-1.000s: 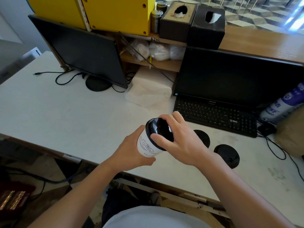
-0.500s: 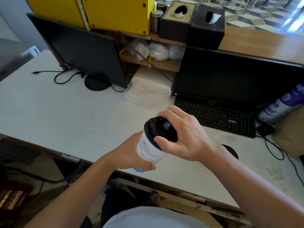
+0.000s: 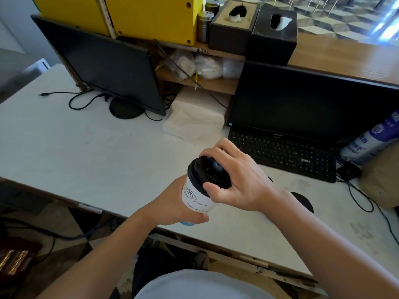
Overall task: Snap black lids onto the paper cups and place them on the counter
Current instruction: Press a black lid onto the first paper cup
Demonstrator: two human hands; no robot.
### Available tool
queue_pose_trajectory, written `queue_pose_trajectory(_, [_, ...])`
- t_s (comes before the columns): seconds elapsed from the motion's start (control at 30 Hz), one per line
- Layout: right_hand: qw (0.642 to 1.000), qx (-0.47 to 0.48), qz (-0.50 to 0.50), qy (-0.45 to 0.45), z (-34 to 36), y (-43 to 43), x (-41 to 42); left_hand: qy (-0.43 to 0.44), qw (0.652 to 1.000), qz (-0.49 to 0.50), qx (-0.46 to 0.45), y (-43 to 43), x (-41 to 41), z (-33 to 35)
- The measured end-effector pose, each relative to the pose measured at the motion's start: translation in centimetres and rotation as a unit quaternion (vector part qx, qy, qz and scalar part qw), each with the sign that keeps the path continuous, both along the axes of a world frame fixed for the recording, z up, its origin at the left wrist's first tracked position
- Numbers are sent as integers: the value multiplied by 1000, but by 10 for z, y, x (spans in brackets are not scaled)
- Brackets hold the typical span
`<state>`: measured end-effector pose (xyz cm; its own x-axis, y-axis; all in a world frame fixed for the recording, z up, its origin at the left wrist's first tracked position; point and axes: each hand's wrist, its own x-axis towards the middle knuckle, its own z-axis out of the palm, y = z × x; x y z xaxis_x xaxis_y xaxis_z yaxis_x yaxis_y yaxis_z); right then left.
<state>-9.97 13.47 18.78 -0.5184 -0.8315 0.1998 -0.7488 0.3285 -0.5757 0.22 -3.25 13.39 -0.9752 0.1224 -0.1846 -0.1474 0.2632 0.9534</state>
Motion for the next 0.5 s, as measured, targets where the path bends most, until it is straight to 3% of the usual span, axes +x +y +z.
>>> queue_pose_trajectory(0.1, [997, -1, -11, -83, -13, 2, -7, 14, 999, 37, 13, 1, -6, -4])
queue_pose_trajectory(0.17, [974, -53, -52, -216, -26, 2, -9, 22, 996, 79, 27, -1, -12, -13])
queue_pose_trajectory(0.27, [881, -150, -144, -424, -51, -2, -2, 33, 988, 131, 68, 1, -18, -33])
queue_pose_trajectory(0.37, [792, -212, -200, -536, -70, -8, 7, 34, 987, 150, 38, 5, -20, -52])
queue_pose_trajectory(0.5, [747, -219, -243, -579, -78, -11, 5, 66, 980, 188, -17, 14, -22, -60])
